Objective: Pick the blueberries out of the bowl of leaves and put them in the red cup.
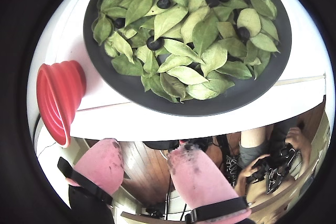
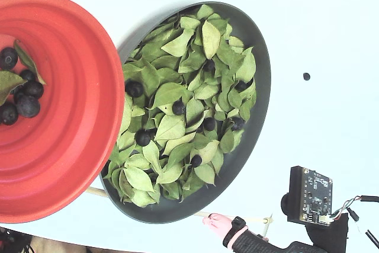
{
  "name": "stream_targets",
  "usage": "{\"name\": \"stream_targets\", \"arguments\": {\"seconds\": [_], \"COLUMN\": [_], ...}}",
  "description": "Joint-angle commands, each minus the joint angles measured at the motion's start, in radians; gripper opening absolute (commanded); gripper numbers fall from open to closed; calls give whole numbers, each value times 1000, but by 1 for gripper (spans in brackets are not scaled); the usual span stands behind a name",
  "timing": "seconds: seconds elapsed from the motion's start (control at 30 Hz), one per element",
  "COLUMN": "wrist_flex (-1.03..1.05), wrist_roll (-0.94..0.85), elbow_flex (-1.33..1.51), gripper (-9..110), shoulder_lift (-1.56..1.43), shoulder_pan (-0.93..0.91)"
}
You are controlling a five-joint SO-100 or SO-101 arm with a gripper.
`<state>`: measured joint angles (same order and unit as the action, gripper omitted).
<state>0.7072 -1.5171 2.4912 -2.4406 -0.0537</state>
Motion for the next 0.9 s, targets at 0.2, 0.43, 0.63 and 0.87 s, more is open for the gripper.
{"name": "stream_targets", "arguments": {"seconds": [0.2, 0.43, 0.63, 0.87], "wrist_flex": [-117, -186, -249, -328], "wrist_roll": [-14, -28, -38, -52], "elbow_flex": [-8, -3, -11, -15], "gripper": [16, 17, 17, 17], "shoulder_lift": [66, 130, 213, 298], "shoulder_pan": [28, 34, 29, 18]}}
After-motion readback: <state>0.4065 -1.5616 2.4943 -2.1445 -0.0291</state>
